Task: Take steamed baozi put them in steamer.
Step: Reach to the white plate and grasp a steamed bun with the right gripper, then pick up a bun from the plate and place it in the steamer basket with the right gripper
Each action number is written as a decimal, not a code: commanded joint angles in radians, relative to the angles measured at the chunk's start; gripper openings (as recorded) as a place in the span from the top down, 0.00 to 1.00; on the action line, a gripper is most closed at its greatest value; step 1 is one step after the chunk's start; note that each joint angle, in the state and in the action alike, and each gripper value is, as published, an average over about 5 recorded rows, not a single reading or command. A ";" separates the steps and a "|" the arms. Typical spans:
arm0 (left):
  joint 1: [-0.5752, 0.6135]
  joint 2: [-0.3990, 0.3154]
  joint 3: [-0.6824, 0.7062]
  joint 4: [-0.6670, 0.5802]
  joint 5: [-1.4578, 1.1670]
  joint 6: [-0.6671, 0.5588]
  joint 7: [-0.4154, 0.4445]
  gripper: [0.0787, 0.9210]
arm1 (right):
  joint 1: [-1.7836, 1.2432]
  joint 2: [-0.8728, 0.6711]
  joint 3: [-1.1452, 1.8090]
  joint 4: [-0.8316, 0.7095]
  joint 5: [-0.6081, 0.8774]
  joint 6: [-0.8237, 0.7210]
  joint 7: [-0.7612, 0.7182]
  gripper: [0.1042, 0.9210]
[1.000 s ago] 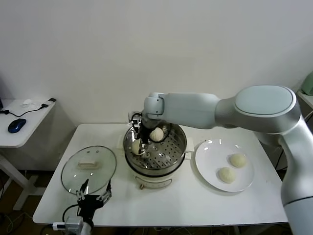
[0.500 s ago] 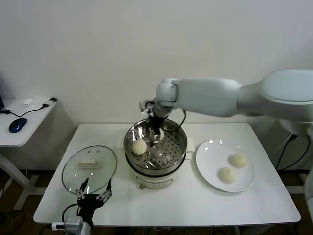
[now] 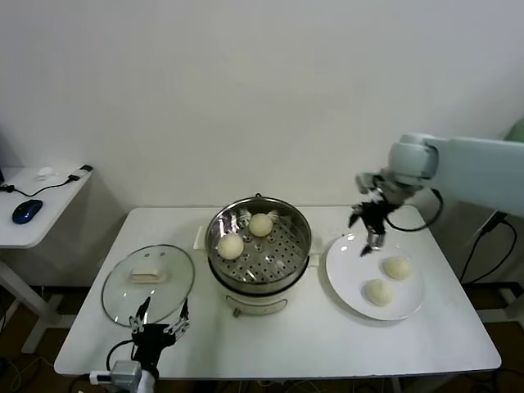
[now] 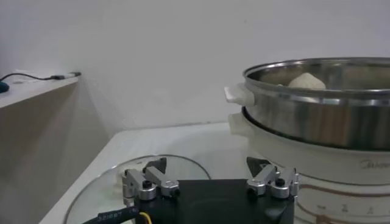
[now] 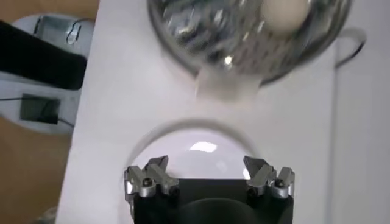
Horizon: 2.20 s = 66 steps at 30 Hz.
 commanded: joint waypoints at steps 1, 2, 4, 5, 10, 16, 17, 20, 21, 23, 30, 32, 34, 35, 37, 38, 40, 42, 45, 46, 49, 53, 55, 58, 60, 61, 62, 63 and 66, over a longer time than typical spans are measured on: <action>0.002 -0.006 -0.004 0.008 0.011 0.005 0.001 0.12 | -0.323 -0.150 0.214 -0.069 -0.206 0.001 -0.001 0.12; 0.004 -0.007 -0.005 0.009 0.011 0.005 0.001 0.12 | -0.342 -0.139 0.227 -0.085 -0.212 -0.001 0.001 0.12; 0.007 -0.007 -0.007 0.011 0.010 0.005 0.001 0.12 | -0.374 -0.120 0.247 -0.109 -0.221 -0.005 0.007 0.12; 0.008 -0.007 -0.008 0.012 0.010 0.005 0.000 0.12 | -0.388 -0.112 0.255 -0.117 -0.224 -0.008 0.012 0.12; 0.013 -0.007 -0.008 0.015 0.008 0.002 -0.001 0.12 | -0.449 -0.086 0.297 -0.136 -0.224 -0.029 0.043 0.12; 0.014 -0.005 -0.008 0.017 0.008 -0.001 -0.003 0.12 | -0.505 -0.050 0.344 -0.166 -0.252 -0.039 0.087 0.12; 0.014 -0.005 -0.007 0.018 0.008 -0.002 -0.003 0.12 | -0.511 -0.042 0.354 -0.174 -0.256 -0.039 0.092 0.12; 0.013 -0.006 -0.005 0.020 0.010 -0.002 -0.004 0.12 | -0.515 -0.024 0.370 -0.194 -0.263 -0.036 0.101 0.12; 0.012 -0.007 -0.005 0.020 0.011 -0.002 -0.004 0.12 | -0.514 -0.020 0.372 -0.197 -0.263 -0.035 0.102 0.12; 0.011 -0.008 -0.004 0.021 0.012 -0.003 -0.004 0.12 | -0.513 -0.013 0.376 -0.201 -0.261 -0.033 0.103 0.12; 0.010 -0.006 -0.004 0.021 0.012 -0.001 -0.004 0.12 | -0.494 -0.015 0.361 -0.176 -0.234 -0.030 0.081 0.13; 0.010 -0.006 -0.003 0.020 0.012 0.000 -0.005 0.12 | -0.484 -0.018 0.356 -0.172 -0.230 -0.029 0.073 0.17; 0.010 -0.007 -0.002 0.017 0.011 0.001 -0.005 0.12 | -0.474 -0.021 0.352 -0.166 -0.228 -0.026 0.068 0.21; 0.010 -0.007 -0.001 0.016 0.011 0.002 -0.005 0.12 | -0.466 -0.022 0.349 -0.163 -0.226 -0.023 0.064 0.24; 0.011 -0.008 0.001 0.014 0.011 0.004 -0.005 0.12 | -0.447 -0.022 0.343 -0.156 -0.223 -0.017 0.060 0.28; 0.011 -0.008 0.002 0.013 0.011 0.005 -0.005 0.12 | -0.437 -0.021 0.340 -0.153 -0.223 -0.013 0.057 0.30; 0.012 -0.009 0.004 0.012 0.011 0.006 -0.005 0.12 | -0.408 -0.017 0.329 -0.145 -0.228 -0.003 0.047 0.33; 0.013 -0.008 0.004 0.010 0.011 0.007 -0.005 0.12 | -0.371 -0.012 0.312 -0.136 -0.237 0.009 0.029 0.34; 0.015 -0.007 0.005 0.007 0.011 0.007 -0.005 0.12 | -0.277 0.010 0.276 -0.125 -0.250 0.050 -0.012 0.36; 0.015 -0.006 0.005 0.006 0.011 0.008 -0.006 0.12 | -0.229 0.024 0.259 -0.124 -0.246 0.072 -0.027 0.36; 0.016 -0.004 0.005 -0.002 0.013 0.010 -0.005 0.12 | -0.044 0.101 0.180 -0.137 -0.199 0.165 -0.079 0.36; 0.019 -0.001 0.003 -0.014 0.016 0.012 -0.004 0.12 | 0.198 0.262 0.069 -0.194 -0.100 0.365 -0.163 0.36; 0.021 0.002 0.001 -0.017 0.017 0.012 -0.003 0.12 | 0.290 0.354 0.050 -0.224 -0.053 0.465 -0.208 0.36; 0.023 0.006 -0.001 -0.018 0.016 0.010 -0.003 0.12 | 0.369 0.476 0.061 -0.216 -0.021 0.580 -0.246 0.36; 0.022 0.007 -0.001 -0.017 0.015 0.009 -0.003 0.12 | 0.383 0.536 0.077 -0.168 -0.045 0.629 -0.243 0.36; 0.022 0.007 -0.001 -0.017 0.015 0.008 -0.004 0.12 | 0.379 0.564 0.086 -0.131 -0.069 0.650 -0.236 0.36; 0.021 0.006 -0.001 -0.016 0.015 0.007 -0.004 0.12 | 0.365 0.583 0.093 -0.094 -0.097 0.665 -0.225 0.36; 0.021 0.006 -0.001 -0.016 0.016 0.006 -0.004 0.12 | 0.349 0.595 0.099 -0.062 -0.126 0.676 -0.215 0.36; 0.022 0.004 -0.001 -0.015 0.018 0.002 -0.005 0.12 | 0.251 0.611 0.112 0.026 -0.236 0.702 -0.174 0.36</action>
